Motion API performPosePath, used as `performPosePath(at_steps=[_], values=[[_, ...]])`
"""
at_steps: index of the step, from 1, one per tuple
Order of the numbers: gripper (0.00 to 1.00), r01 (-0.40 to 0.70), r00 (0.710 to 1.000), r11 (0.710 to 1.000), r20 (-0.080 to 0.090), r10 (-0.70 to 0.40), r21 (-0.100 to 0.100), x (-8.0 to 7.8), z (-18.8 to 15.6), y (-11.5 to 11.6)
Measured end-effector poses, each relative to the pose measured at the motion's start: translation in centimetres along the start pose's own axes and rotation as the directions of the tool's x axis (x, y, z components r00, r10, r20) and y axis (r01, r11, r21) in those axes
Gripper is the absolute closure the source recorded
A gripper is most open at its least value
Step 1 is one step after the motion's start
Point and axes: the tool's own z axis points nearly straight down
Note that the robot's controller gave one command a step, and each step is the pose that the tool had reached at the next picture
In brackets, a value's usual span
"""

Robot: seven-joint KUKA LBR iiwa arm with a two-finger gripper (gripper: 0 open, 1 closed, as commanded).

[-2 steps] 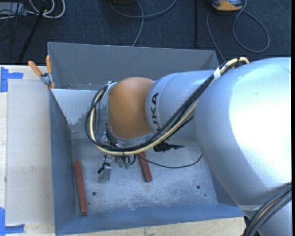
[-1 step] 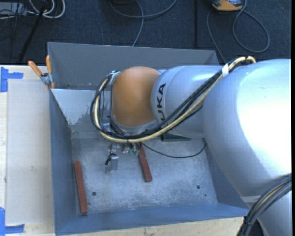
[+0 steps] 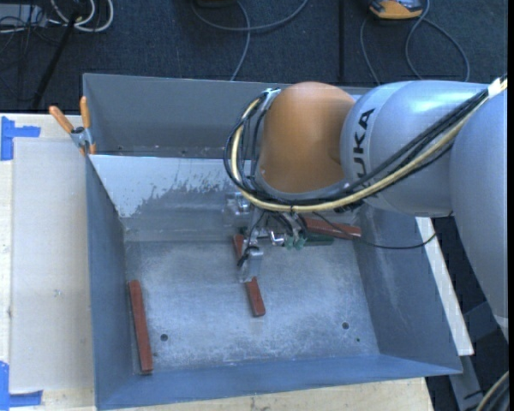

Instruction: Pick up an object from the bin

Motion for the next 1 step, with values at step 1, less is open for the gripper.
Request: performPosePath(at_steps=[1], values=[[0.0,0.303,0.953,0.953,-0.007,-0.303,-0.007,0.97,8.0,-5.36]])
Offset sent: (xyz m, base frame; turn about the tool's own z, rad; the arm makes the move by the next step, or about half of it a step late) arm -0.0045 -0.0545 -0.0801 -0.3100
